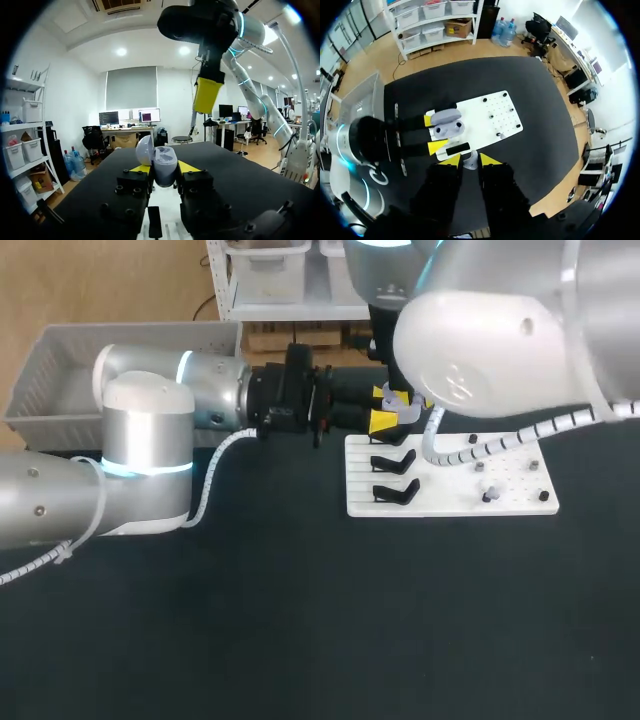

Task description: Pick up each earbud case from the left stands, insert the matching earbuds, close the lid, and place the case in the box.

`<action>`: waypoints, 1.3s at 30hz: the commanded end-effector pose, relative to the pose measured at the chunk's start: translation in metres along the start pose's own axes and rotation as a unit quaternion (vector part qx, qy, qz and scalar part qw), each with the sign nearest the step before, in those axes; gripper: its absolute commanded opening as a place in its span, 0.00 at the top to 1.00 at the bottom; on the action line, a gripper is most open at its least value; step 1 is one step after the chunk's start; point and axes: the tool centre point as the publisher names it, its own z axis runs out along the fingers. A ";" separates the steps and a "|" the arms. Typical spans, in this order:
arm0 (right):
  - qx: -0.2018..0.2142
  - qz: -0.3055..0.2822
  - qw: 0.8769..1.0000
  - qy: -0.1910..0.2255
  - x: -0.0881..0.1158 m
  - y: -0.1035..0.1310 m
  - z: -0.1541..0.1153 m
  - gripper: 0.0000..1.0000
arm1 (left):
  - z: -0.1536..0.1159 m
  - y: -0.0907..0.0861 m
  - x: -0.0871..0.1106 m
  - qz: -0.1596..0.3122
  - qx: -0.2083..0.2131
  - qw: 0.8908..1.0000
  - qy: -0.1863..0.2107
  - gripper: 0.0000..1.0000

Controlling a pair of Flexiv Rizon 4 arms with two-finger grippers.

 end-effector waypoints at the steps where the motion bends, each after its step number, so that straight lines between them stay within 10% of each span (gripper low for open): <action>1: -0.017 0.003 1.000 0.000 0.000 -0.008 0.002 1.00 | 0.000 -0.004 0.001 0.001 -0.006 1.000 -0.002 1.00; 39: -0.001 0.154 0.988 0.011 -0.021 0.015 0.014 1.00 | 0.012 -0.011 -0.002 0.015 -0.007 1.000 0.016 1.00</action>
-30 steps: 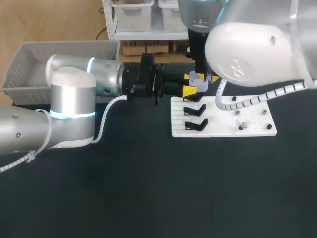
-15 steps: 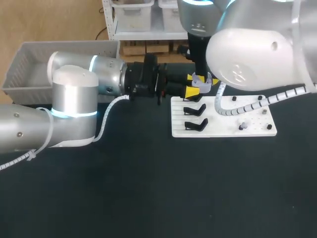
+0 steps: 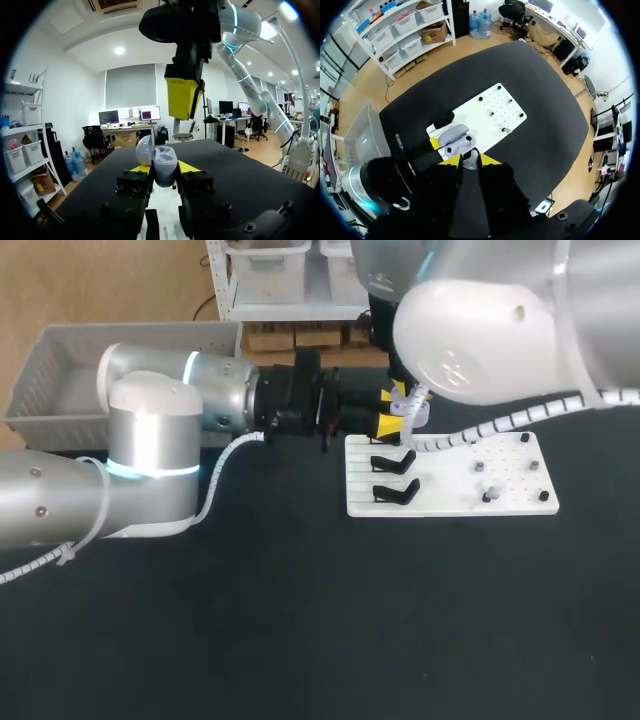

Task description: Pick up each earbud case from the left stands, insert the matching earbuds, close the lid, and place the case in the box.

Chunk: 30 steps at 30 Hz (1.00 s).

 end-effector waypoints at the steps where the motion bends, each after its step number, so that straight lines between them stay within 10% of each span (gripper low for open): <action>1: -0.004 0.018 1.000 0.005 -0.004 0.007 0.003 1.00 | 0.001 -0.005 -0.001 0.000 -0.006 1.000 0.002 1.00; 30: -0.009 0.039 0.999 0.015 -0.008 0.004 0.017 1.00 | 0.001 -0.005 -0.001 0.000 -0.006 1.000 0.003 1.00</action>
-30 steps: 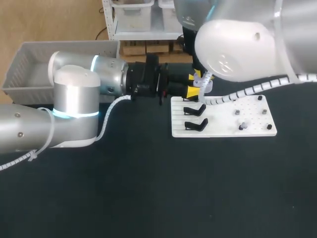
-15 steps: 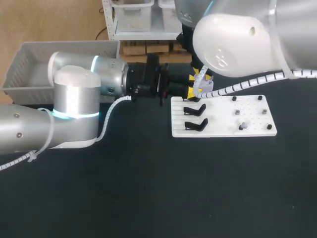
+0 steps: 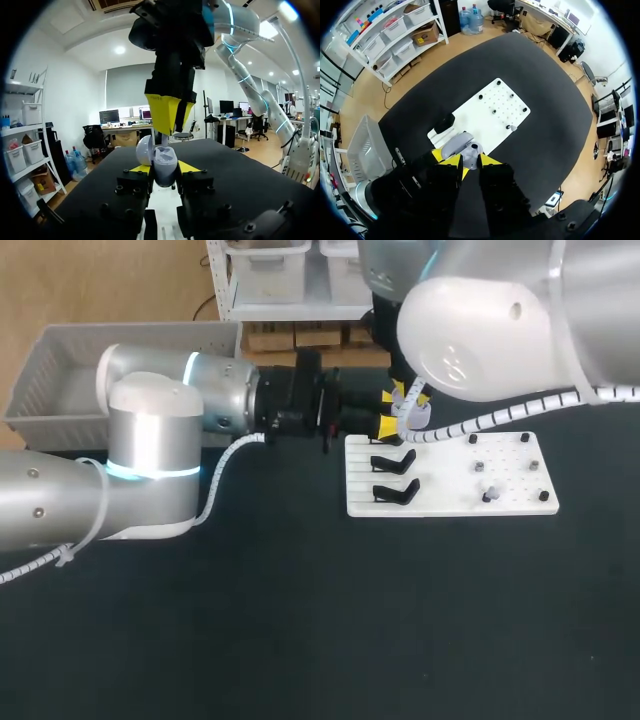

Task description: Pick up each earbud case from the left stands, insert the matching earbuds, close the lid, and place the case in the box.

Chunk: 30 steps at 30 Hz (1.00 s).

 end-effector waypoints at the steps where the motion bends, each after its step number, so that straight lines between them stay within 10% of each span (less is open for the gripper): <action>1: -0.001 0.000 1.000 0.001 -0.002 0.000 0.004 1.00 | 0.000 -0.002 0.000 0.001 -0.004 1.000 0.000 1.00; 20: 0.005 0.001 1.000 0.007 -0.009 -0.001 0.013 1.00 | 0.000 -0.002 0.000 0.001 -0.004 1.000 0.000 1.00; 25: 0.002 0.000 1.000 0.012 -0.008 -0.002 0.015 0.06 | 0.000 -0.002 0.000 0.001 -0.004 1.000 0.000 1.00; 30: -0.005 0.000 1.000 0.015 -0.006 -0.004 0.014 0.00 | 0.000 -0.002 0.000 0.001 -0.004 1.000 0.000 1.00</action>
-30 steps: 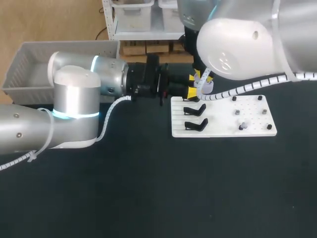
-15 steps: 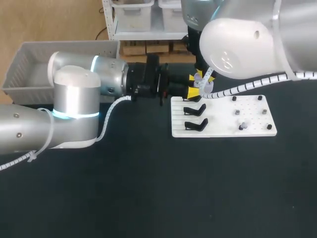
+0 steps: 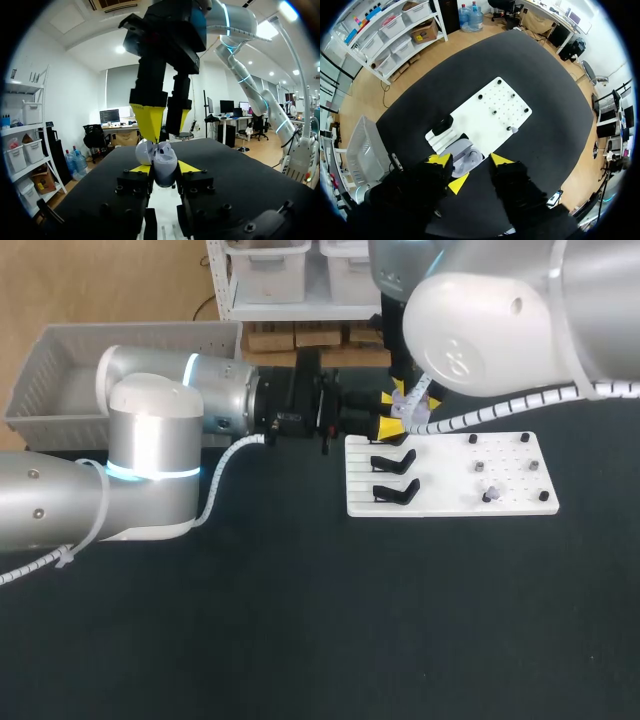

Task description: Pick up each earbud case from the left stands, insert the matching earbuds, close the lid, and place the case in the box.

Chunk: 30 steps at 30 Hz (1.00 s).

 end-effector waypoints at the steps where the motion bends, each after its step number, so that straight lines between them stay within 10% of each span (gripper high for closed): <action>1: -0.011 -0.001 1.000 0.000 0.002 -0.004 0.002 0.00 | 0.001 -0.002 -0.003 0.002 -0.003 1.000 -0.001 1.00; 12: -0.140 -0.114 0.981 -0.072 0.029 -0.035 -0.025 0.02 | 0.001 -0.002 -0.003 0.002 -0.003 1.000 -0.001 1.00; 22: -0.144 -0.124 0.980 -0.052 0.035 -0.108 0.002 0.15 | 0.001 -0.002 -0.003 0.002 -0.003 1.000 -0.001 1.00; 30: -0.136 -0.123 0.983 -0.014 0.024 -0.124 0.025 0.33 | 0.001 -0.002 -0.003 0.002 -0.003 1.000 -0.001 1.00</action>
